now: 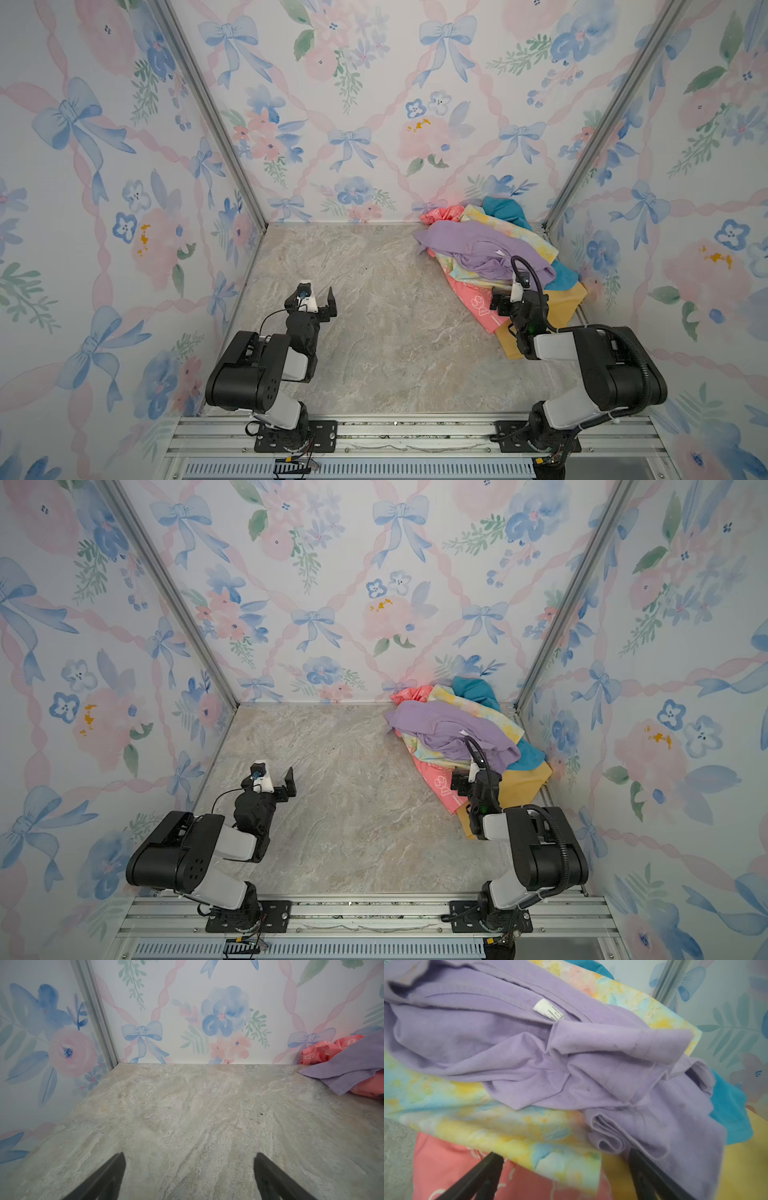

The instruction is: Pick out a specific cloth from the pile

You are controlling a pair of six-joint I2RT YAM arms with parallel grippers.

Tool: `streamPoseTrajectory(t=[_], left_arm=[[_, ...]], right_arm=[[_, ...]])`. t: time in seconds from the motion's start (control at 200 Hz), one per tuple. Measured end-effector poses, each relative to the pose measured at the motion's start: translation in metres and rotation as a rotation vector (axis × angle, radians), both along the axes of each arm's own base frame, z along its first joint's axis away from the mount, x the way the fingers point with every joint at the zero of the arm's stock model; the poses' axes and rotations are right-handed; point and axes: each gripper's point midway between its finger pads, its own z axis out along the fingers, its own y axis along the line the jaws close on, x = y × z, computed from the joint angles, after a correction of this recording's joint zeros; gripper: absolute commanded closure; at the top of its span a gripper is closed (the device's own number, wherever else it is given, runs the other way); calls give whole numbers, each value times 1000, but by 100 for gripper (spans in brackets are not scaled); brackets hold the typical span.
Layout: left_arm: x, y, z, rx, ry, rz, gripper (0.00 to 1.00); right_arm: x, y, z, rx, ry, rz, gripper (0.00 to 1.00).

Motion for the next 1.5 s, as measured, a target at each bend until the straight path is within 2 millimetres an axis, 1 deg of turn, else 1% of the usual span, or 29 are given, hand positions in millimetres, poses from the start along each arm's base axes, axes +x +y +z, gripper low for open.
streamPoseTrajectory(t=[0.49, 0.61, 0.985, 1.11, 1.3, 1.5], left_arm=[[0, 0, 0, 0, 0, 1, 2], [0, 5, 0, 1, 0, 27, 2], [-1, 9, 0, 4, 0, 54, 2], [-1, 10, -1, 5, 6, 58, 2], [1, 6, 0, 7, 4, 62, 2], [1, 8, 0, 9, 5, 71, 2]], right_arm=[[0, 0, 0, 0, 0, 0, 3], [0, 0, 0, 0, 0, 0, 3], [0, -1, 0, 18, 0, 11, 3], [0, -7, 0, 33, -1, 0, 3], [1, -5, 0, 40, -1, 10, 3], [1, -5, 0, 41, -4, 7, 3]])
